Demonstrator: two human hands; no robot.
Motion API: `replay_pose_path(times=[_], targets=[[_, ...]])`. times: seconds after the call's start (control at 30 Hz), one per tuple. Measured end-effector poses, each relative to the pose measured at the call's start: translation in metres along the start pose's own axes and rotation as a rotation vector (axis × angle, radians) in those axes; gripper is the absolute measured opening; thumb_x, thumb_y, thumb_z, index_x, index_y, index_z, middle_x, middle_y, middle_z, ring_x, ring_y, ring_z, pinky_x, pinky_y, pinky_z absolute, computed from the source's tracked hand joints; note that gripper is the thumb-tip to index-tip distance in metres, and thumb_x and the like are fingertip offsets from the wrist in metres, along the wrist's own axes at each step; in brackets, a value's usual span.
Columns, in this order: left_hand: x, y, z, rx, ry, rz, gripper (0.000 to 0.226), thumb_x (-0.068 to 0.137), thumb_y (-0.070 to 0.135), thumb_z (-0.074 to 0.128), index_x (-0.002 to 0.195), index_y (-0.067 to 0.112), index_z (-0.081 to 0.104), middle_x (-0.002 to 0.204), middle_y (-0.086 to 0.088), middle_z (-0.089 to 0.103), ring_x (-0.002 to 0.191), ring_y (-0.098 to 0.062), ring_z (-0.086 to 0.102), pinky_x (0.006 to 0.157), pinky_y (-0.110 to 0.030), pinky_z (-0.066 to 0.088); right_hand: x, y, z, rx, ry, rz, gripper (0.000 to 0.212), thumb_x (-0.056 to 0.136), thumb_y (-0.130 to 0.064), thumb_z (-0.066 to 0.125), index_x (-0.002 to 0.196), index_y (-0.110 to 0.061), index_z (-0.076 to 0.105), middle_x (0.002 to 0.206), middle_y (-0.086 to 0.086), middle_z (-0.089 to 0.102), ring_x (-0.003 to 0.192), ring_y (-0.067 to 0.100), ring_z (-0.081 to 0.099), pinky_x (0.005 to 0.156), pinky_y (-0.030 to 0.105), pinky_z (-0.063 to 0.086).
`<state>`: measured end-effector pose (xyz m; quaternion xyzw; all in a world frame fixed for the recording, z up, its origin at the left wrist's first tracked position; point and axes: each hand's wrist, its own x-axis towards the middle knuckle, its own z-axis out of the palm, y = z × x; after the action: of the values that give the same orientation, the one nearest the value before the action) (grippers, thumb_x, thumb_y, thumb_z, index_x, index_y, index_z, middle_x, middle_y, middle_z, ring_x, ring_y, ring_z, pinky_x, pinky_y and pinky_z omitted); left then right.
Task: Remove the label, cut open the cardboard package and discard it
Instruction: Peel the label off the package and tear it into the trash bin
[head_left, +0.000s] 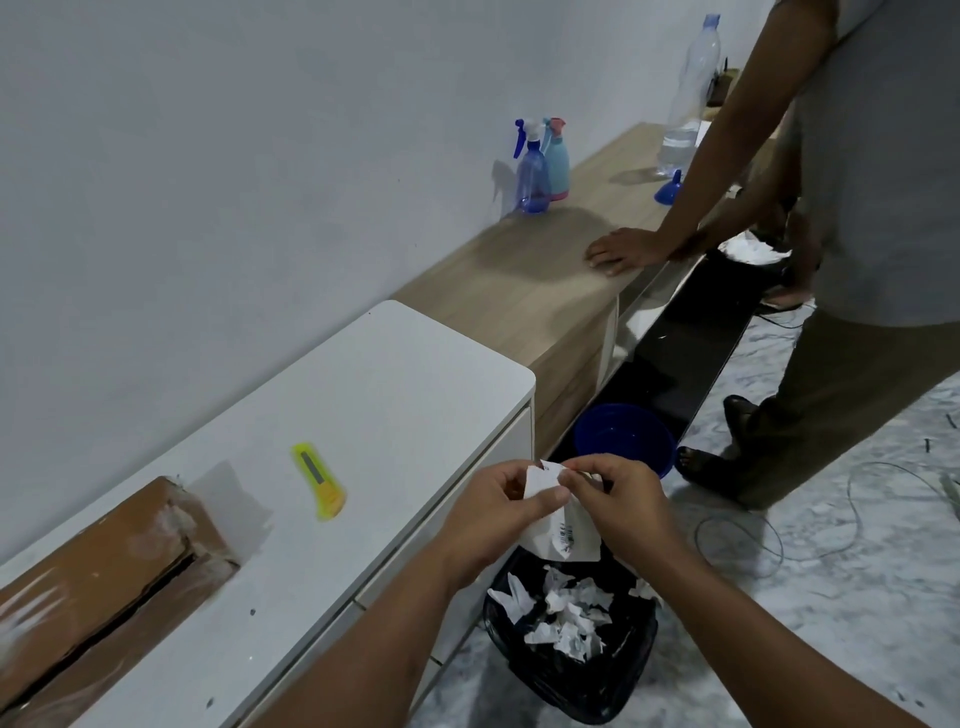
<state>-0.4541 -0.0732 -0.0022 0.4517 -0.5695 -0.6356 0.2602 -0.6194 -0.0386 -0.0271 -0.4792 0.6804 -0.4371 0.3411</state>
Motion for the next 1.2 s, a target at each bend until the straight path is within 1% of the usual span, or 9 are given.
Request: replay_pose_path(times=[0.2, 0.3, 0.37, 0.47, 0.57, 0.73, 0.87, 1.03, 1.2], targets=[[0.007, 0.001, -0.002, 0.161, 0.157, -0.019, 0.030, 0.087, 0.053, 0.068, 0.089, 0.025, 0.079, 0.090, 0.007, 0.077, 0.086, -0.014, 0.071, 0.078, -0.033, 0.054, -0.003, -0.004, -0.001, -0.059, -0.037, -0.122, 0.020, 0.087, -0.022, 0.069, 0.102, -0.035, 0.074, 0.089, -0.023, 0.069, 0.087, -0.008, 0.065, 0.073, 0.016, 0.052], [0.011, -0.002, -0.003, 0.205, 0.205, -0.033, 0.029, 0.090, 0.046, 0.068, 0.080, 0.022, 0.078, 0.084, 0.007, 0.075, 0.074, -0.005, 0.066, 0.074, -0.029, 0.050, -0.006, -0.011, -0.002, -0.030, -0.117, -0.114, 0.050, 0.086, -0.019, 0.070, 0.118, -0.052, 0.052, 0.085, -0.023, 0.070, 0.087, -0.009, 0.065, 0.072, 0.007, 0.049], [0.011, -0.004, -0.004, 0.228, 0.213, -0.032, 0.027, 0.093, 0.041, 0.066, 0.079, 0.021, 0.077, 0.083, 0.006, 0.075, 0.072, -0.004, 0.065, 0.074, -0.028, 0.050, -0.005, -0.011, 0.000, -0.083, -0.117, -0.103, 0.057, 0.086, -0.024, 0.071, 0.131, -0.046, 0.045, 0.084, -0.014, 0.071, 0.082, -0.007, 0.065, 0.069, 0.009, 0.050], [0.011, -0.010, -0.005, 0.235, 0.225, 0.000, 0.023, 0.095, 0.038, 0.063, 0.081, 0.024, 0.075, 0.083, 0.010, 0.073, 0.075, 0.000, 0.064, 0.073, -0.023, 0.048, -0.004, -0.008, 0.000, -0.123, -0.084, -0.083, 0.028, 0.085, -0.029, 0.070, 0.113, -0.030, 0.069, 0.086, -0.017, 0.070, 0.083, -0.012, 0.063, 0.067, 0.012, 0.052], [0.012, -0.011, -0.002, 0.260, 0.249, 0.011, 0.022, 0.095, 0.037, 0.063, 0.081, 0.025, 0.074, 0.081, 0.013, 0.072, 0.072, 0.005, 0.062, 0.066, -0.017, 0.043, -0.003, -0.007, 0.001, -0.154, -0.091, -0.127, 0.012, 0.088, -0.025, 0.068, 0.098, -0.026, 0.074, 0.087, -0.014, 0.072, 0.082, -0.008, 0.063, 0.066, 0.012, 0.050], [0.017, -0.010, 0.002, 0.250, 0.284, -0.034, 0.028, 0.096, 0.038, 0.061, 0.083, 0.018, 0.075, 0.087, 0.004, 0.074, 0.082, -0.014, 0.068, 0.068, -0.024, 0.048, 0.002, -0.003, 0.007, -0.332, -0.038, -0.321, 0.011, 0.090, -0.021, 0.062, 0.093, -0.021, 0.072, 0.088, -0.011, 0.068, 0.082, 0.001, 0.059, 0.074, 0.013, 0.044], [0.025, -0.012, 0.004, 0.043, 0.310, -0.215, 0.026, 0.097, 0.036, 0.061, 0.091, 0.016, 0.077, 0.099, 0.003, 0.074, 0.093, -0.012, 0.065, 0.081, -0.030, 0.050, 0.000, -0.006, 0.008, -0.399, -0.082, -0.527, 0.010, 0.094, -0.019, 0.057, 0.093, -0.019, 0.067, 0.089, -0.008, 0.064, 0.086, 0.003, 0.053, 0.076, 0.014, 0.040], [0.031, -0.017, -0.011, 0.017, 0.455, -0.248, 0.025, 0.099, 0.030, 0.062, 0.081, 0.014, 0.069, 0.084, 0.006, 0.062, 0.071, -0.007, 0.054, 0.060, -0.024, 0.044, -0.016, -0.019, 0.005, -0.163, -0.072, -0.467, 0.006, 0.090, -0.013, 0.064, 0.090, -0.017, 0.068, 0.086, -0.010, 0.066, 0.082, 0.009, 0.061, 0.070, 0.019, 0.049], [0.035, -0.027, -0.028, -0.026, 0.572, -0.288, 0.040, 0.097, 0.031, 0.063, 0.075, -0.003, 0.061, 0.072, -0.011, 0.059, 0.066, -0.026, 0.050, 0.058, -0.033, 0.056, -0.028, -0.028, -0.012, 0.206, 0.001, -0.199, 0.010, 0.089, -0.011, 0.066, 0.089, -0.021, 0.070, 0.082, -0.005, 0.072, 0.078, 0.012, 0.067, 0.070, 0.023, 0.056]])
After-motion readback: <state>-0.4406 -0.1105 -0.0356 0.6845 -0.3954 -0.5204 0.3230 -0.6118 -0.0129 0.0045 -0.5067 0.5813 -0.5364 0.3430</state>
